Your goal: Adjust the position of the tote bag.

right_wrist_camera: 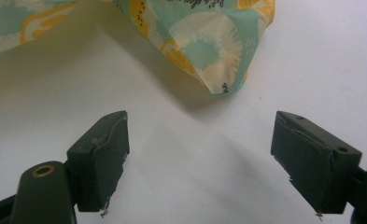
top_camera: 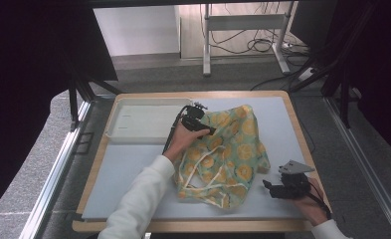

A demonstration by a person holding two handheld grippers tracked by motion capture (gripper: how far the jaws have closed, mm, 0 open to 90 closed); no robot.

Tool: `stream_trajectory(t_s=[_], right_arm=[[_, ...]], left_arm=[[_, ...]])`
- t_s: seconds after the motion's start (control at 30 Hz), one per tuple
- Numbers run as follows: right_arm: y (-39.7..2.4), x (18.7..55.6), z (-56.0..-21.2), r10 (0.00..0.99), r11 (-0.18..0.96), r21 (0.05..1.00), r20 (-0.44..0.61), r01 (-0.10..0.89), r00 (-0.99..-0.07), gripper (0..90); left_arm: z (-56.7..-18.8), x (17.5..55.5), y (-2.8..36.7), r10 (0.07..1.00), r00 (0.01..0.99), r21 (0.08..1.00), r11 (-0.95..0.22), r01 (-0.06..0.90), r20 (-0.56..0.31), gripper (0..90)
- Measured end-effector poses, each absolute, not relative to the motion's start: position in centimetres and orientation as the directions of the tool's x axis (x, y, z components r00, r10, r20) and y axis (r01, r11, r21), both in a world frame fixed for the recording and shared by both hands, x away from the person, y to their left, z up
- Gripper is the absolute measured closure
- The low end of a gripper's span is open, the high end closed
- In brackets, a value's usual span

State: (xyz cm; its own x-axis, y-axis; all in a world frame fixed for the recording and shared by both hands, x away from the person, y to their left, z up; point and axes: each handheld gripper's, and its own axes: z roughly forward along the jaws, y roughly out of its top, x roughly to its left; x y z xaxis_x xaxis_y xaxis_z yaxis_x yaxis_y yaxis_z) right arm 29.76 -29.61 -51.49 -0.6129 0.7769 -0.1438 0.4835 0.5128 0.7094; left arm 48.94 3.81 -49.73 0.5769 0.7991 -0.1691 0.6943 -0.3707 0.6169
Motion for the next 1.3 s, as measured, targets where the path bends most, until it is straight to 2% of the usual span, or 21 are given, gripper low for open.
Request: stream_trajectory(t_s=[0.07,0.1,0.13,0.27,0.33,0.47,0.67,0.9,1.3], right_arm=[[-29.6,29.8,-51.5,0.775,0.518,0.707,-0.150,0.482,-0.614,19.6],[-29.6,29.8,-51.5,0.775,0.518,0.707,-0.150,0.482,-0.614,19.6],[-29.6,29.7,-51.5,0.775,0.521,0.706,-0.154,0.480,-0.613,19.6],[-29.6,29.8,-51.5,0.778,0.517,0.707,-0.154,0.482,-0.609,19.8],[-29.6,29.8,-51.5,0.779,0.516,0.708,-0.155,0.482,-0.607,19.8],[-29.6,29.7,-51.4,0.779,0.516,0.710,-0.158,0.479,-0.606,19.9],[-29.7,29.7,-51.4,0.780,0.516,0.711,-0.160,0.477,-0.605,20.0],[-30.0,29.8,-51.1,0.785,0.508,0.718,-0.158,0.476,-0.599,21.0],[-29.9,29.5,-50.2,0.778,0.509,0.724,-0.157,0.465,-0.608,28.7]], left_arm=[[-49.8,49.0,3.8,0.799,0.579,0.616,-0.376,0.692,-0.163,27.2],[-49.9,49.1,3.7,0.800,0.577,0.617,-0.375,0.692,-0.161,27.2],[-49.9,49.1,3.6,0.801,0.579,0.622,-0.378,0.685,-0.151,36.3],[-50.0,49.1,3.5,0.795,0.588,0.623,-0.387,0.680,-0.148,60.5],[-49.9,49.1,3.5,0.793,0.591,0.625,-0.387,0.678,-0.149,69.4],[-49.6,48.9,3.7,0.784,0.601,0.639,-0.384,0.667,-0.156,80.6],[-48.8,48.5,4.1,0.767,0.616,0.664,-0.368,0.651,-0.178,87.0],[-47.8,47.9,4.5,0.752,0.632,0.682,-0.364,0.634,-0.187,88.3],[-46.9,47.3,5.0,0.725,0.654,0.696,-0.354,0.624,-0.218,89.5]])
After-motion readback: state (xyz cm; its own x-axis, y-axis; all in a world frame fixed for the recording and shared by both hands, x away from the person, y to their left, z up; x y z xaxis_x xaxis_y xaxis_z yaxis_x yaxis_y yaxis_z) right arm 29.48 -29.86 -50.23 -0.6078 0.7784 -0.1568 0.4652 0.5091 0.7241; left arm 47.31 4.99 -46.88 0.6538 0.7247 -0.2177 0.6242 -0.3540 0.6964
